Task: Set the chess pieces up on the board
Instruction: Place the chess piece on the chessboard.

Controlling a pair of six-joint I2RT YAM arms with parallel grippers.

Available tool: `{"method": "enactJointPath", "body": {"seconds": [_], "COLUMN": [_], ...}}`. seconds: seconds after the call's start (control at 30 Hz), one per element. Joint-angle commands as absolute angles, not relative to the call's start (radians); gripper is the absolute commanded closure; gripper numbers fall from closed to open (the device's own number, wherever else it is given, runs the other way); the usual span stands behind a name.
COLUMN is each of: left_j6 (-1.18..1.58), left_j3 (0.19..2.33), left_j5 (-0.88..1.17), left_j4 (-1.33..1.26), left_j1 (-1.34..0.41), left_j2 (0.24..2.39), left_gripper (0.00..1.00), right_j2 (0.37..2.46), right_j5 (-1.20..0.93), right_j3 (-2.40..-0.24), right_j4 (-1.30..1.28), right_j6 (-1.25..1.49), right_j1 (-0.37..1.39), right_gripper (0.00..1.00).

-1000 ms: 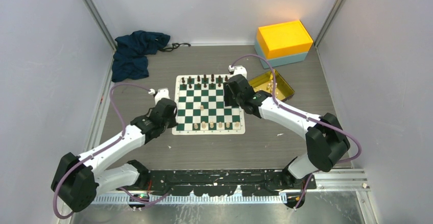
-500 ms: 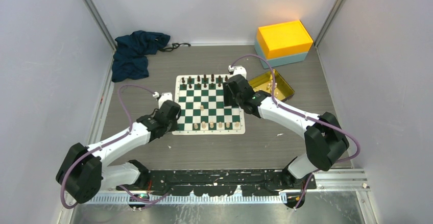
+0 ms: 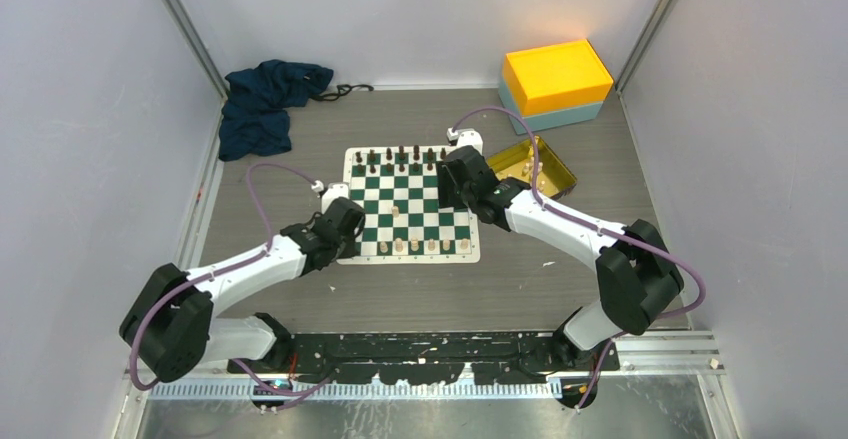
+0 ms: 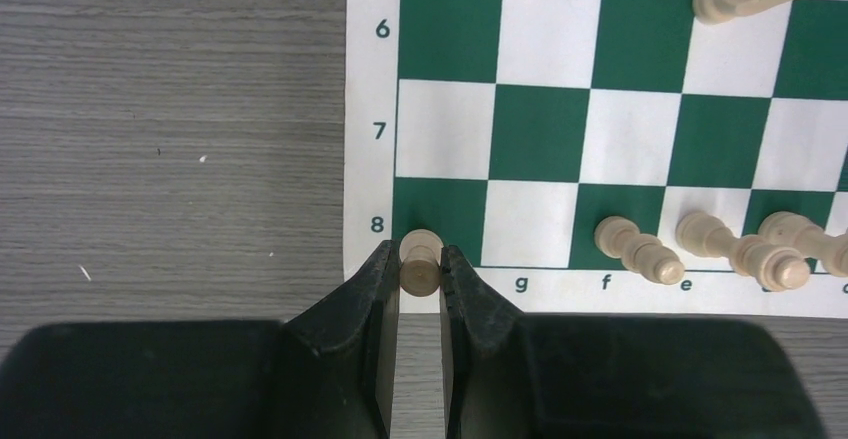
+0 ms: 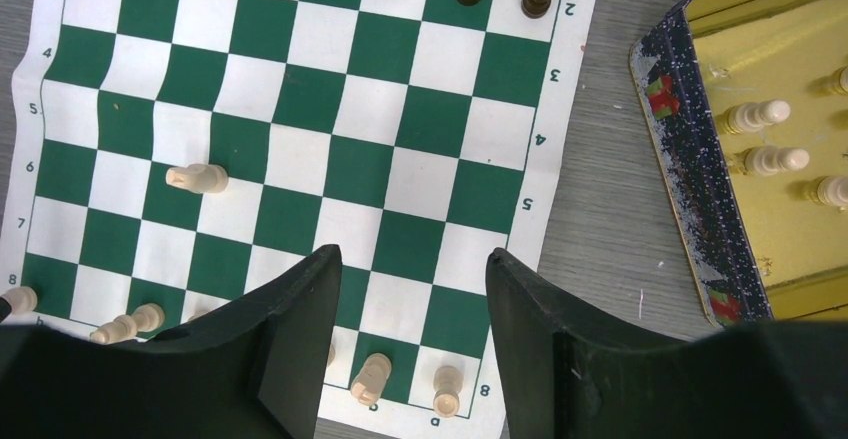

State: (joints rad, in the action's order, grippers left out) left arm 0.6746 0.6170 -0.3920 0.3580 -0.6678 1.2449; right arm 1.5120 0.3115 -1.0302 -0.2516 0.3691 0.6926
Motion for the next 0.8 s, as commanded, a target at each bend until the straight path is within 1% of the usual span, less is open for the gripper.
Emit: {"method": "enactJointPath", "body": {"seconds": [0.0,0.47,0.7,0.77], "left_j6": [0.681,0.684,0.684,0.686], "left_j3": [0.668,0.670,0.673,0.674], "left_j5": [-0.410,-0.418,-0.425,-0.428], "left_j4": [0.309,0.295,0.302,0.304], "left_j1": [-0.675,-0.686,-0.687,-0.689], "left_j2": [1.256,1.298,1.317,1.322], "left_gripper": [1.00,0.99,0.91,0.86], "right_j2": [1.514,1.505,1.503,1.502], "right_j5": [0.314,0.308,0.305,0.303], "right_j3": [-1.026,-1.013,-1.008,-1.006], "right_j4": [-0.199,-0.196,-0.192,-0.192], "right_j6": [0.374,0.372,0.373,0.373], "right_j1": [0.688,0.677,0.674,0.675], "right_gripper": [0.39,0.39,0.39,0.39]}}
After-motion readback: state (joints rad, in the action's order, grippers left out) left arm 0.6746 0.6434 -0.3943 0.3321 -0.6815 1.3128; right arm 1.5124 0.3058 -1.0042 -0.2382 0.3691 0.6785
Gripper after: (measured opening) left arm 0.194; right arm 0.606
